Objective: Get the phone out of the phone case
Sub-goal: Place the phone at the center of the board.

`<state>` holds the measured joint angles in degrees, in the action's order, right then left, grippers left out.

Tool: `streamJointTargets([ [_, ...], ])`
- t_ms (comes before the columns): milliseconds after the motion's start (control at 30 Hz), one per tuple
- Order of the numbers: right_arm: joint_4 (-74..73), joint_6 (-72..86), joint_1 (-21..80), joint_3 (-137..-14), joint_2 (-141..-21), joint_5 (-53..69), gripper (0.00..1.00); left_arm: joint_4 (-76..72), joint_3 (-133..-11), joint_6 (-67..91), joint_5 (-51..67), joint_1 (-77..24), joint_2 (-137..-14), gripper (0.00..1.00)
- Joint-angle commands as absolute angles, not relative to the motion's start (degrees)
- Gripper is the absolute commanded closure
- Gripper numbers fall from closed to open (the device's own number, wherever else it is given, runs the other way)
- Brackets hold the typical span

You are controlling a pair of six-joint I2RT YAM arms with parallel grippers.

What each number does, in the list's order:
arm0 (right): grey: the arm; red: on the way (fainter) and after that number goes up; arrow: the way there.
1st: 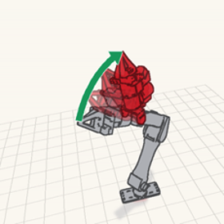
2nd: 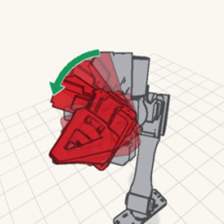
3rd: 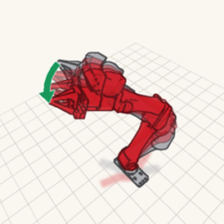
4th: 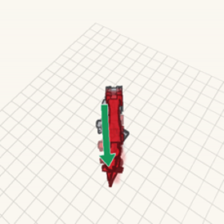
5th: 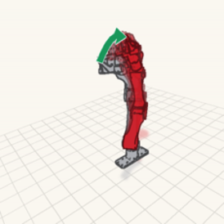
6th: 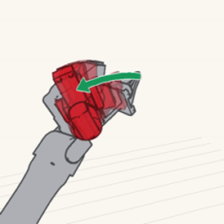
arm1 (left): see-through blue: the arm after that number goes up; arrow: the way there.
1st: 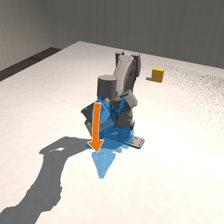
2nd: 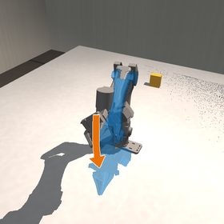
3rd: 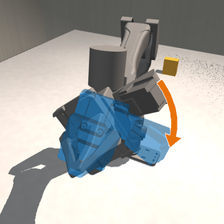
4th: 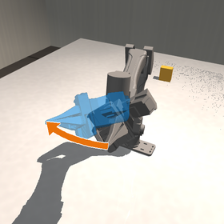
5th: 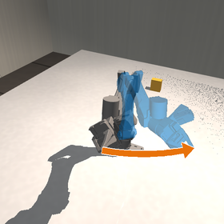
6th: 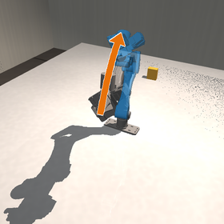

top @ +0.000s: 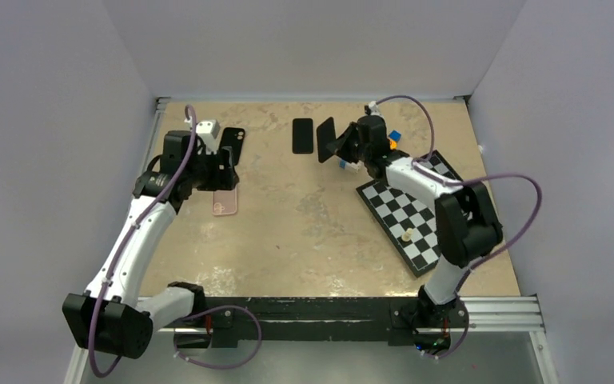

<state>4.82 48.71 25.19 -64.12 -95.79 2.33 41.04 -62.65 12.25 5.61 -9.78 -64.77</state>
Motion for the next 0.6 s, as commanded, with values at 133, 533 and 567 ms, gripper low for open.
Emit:
streamJointTargets([
  [133, 7.1, 50.5, 21.3, -86.0, -115.0, 5.4, 1.0, 34.5, -61.0, 14.6, 12.4, -9.8, -60.0, 0.25],
  [533, 1.5, 53.7, 18.6, -102.3, -131.6, 11.3, 0.97, 32.9, -60.2, 15.1, 15.0, -9.8, -57.8, 0.25],
  [567, 2.1, 54.1, 18.5, -101.4, -131.5, 11.4, 0.95, 32.8, -60.2, 15.1, 15.1, -9.8, -57.8, 0.25],
])
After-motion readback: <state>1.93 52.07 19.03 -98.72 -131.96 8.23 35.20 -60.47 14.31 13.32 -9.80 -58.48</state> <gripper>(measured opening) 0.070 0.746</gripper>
